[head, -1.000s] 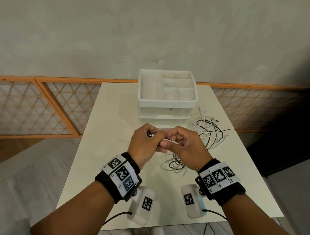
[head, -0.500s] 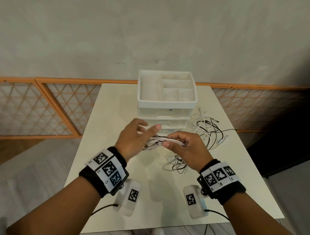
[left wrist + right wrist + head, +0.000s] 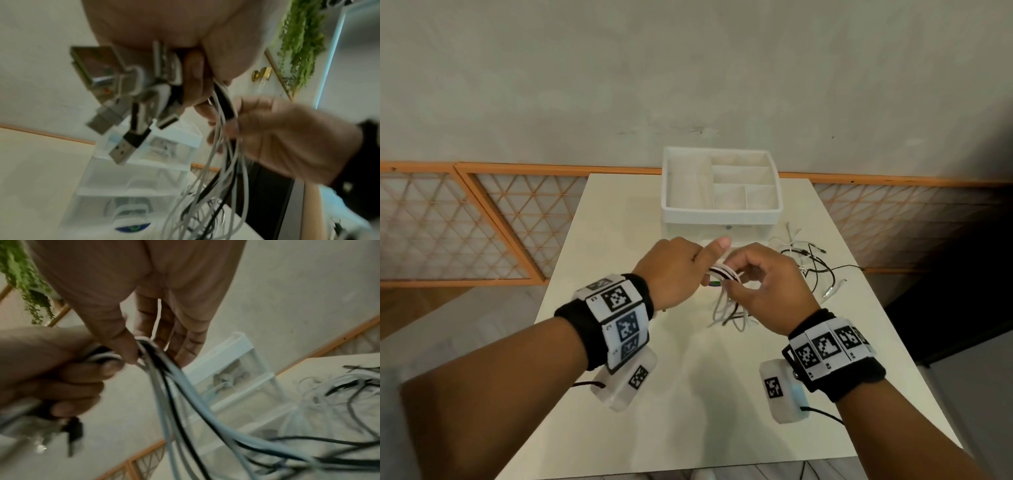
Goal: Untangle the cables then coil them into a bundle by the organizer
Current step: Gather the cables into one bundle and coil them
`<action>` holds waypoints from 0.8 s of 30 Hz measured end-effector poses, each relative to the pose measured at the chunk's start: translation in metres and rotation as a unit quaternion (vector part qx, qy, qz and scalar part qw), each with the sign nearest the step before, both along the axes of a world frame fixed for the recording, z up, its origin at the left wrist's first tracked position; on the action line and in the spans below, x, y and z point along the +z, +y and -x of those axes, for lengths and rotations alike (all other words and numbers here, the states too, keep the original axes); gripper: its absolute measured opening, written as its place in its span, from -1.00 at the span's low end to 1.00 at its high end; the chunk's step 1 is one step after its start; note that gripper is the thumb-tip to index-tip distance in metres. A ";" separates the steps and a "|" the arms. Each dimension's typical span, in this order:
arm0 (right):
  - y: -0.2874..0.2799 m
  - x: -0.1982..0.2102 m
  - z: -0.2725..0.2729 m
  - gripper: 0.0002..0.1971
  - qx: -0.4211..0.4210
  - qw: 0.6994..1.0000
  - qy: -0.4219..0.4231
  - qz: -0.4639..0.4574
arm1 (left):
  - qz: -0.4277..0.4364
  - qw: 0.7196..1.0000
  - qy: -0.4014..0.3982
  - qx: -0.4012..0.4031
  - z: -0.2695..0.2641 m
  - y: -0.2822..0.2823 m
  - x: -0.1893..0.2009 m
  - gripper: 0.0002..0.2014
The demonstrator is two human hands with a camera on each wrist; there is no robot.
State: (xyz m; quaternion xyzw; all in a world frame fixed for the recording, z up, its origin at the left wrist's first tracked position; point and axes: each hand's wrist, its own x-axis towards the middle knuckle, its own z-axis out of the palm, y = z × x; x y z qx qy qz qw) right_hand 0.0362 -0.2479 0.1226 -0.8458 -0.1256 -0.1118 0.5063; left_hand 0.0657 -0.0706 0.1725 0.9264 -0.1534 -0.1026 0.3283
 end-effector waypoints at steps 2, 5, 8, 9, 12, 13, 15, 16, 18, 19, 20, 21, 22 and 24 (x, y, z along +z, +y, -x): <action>-0.010 -0.005 -0.003 -0.84 -0.025 0.999 0.018 0.029 | -0.017 1.000 0.016 -0.001 -0.002 0.003 0.010 -0.36; -0.014 -0.008 -0.006 -0.82 -0.063 0.997 0.037 0.034 | -0.046 0.994 0.096 -0.023 -0.003 0.008 0.011 -0.42; -0.012 0.005 -0.006 -0.82 -0.093 0.994 -0.056 0.029 | -0.032 0.987 0.159 0.011 -0.005 0.014 0.004 -0.45; -0.011 0.011 -0.006 -0.82 -0.082 0.993 -0.080 0.030 | -0.024 0.986 0.163 0.021 -0.005 0.015 0.003 -0.45; -0.004 0.021 -0.006 -0.69 -0.005 1.000 -0.017 0.010 | 0.041 0.986 0.159 0.020 -0.006 0.014 0.008 -0.44; 0.000 0.021 -0.005 -0.69 0.012 1.000 0.003 0.010 | 0.064 0.985 0.157 0.019 -0.007 0.012 0.011 -0.42; 0.005 0.019 -0.006 -0.74 0.011 1.000 0.017 -0.005 | 0.086 0.983 0.162 0.023 -0.008 0.012 0.016 -0.36; 0.006 0.019 -0.007 -0.76 0.002 1.000 0.019 -0.022 | 0.093 0.981 0.170 0.027 -0.008 0.012 0.017 -0.37; 0.008 0.023 -0.009 -0.76 -0.011 0.999 -0.002 -0.045 | 0.113 0.973 0.199 0.039 -0.008 0.012 0.018 -0.44; 0.010 0.025 -0.009 -0.77 -0.018 0.999 -0.026 -0.039 | 0.125 0.967 0.217 0.046 -0.007 0.012 0.019 -0.47; 0.012 0.027 -0.009 -0.77 -0.025 0.998 -0.048 -0.021 | 0.141 0.961 0.234 0.054 -0.007 0.012 0.020 -0.50; 0.014 0.029 -0.009 -0.77 -0.029 0.998 -0.058 -0.009 | 0.156 0.955 0.246 0.064 -0.006 0.011 0.022 -0.52; 0.014 0.030 -0.009 -0.77 -0.031 0.998 -0.054 -0.006 | 0.175 0.949 0.251 0.077 -0.007 0.011 0.025 -0.54; 0.010 0.027 -0.011 -0.74 -0.028 0.999 -0.015 -0.024 | 0.233 0.935 0.243 0.111 -0.009 0.011 0.032 -0.59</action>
